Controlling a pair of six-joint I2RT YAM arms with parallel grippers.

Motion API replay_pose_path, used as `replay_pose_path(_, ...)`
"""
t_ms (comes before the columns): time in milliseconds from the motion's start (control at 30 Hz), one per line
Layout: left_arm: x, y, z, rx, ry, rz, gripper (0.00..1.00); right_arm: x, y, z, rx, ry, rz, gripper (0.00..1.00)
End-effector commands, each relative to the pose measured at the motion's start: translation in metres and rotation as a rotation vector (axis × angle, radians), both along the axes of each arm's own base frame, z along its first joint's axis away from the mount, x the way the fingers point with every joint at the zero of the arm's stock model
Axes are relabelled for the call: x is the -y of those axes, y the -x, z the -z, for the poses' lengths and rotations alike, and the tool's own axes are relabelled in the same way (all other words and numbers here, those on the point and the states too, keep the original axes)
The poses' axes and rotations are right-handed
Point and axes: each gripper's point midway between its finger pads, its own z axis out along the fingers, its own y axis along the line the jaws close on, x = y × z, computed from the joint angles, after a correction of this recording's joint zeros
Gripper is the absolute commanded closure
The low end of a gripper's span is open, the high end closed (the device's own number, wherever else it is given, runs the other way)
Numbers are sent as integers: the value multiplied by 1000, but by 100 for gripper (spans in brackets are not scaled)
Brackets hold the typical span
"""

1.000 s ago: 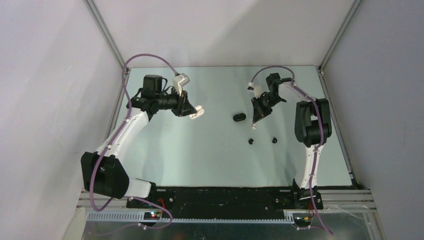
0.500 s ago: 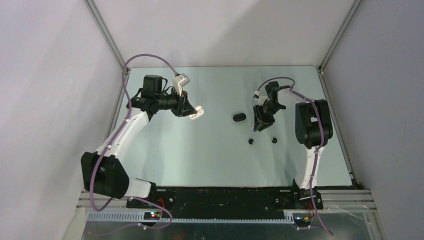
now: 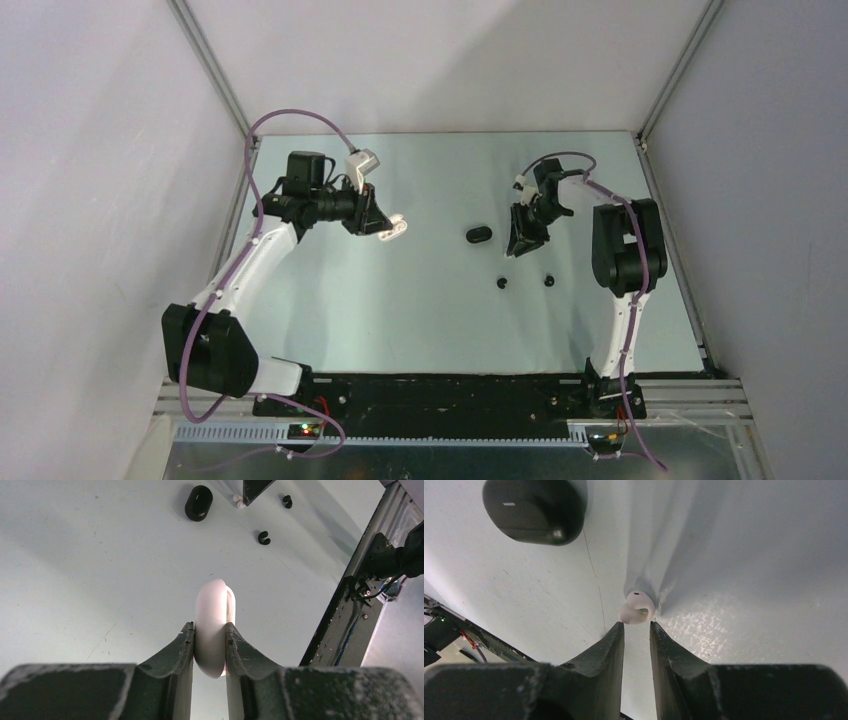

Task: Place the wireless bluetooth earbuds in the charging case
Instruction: Pick up the earbud from the center of the board.

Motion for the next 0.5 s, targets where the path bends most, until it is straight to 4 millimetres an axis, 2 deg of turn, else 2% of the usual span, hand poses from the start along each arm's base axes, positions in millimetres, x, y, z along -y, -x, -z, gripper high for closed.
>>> replay_pose_path(0, -4, -2, -12, 45, -8, -3, 100, -4, -23, -19, 75, -22, 34, 71)
replay_pose_path(267, -5, -4, -13, 51, -14, -3, 100, 1, -27, -13, 80, 9, 45, 76)
replay_pose_path(467, -5, -5, -13, 58, -19, -2, 100, 3, -23, -4, 67, 47, 23, 77)
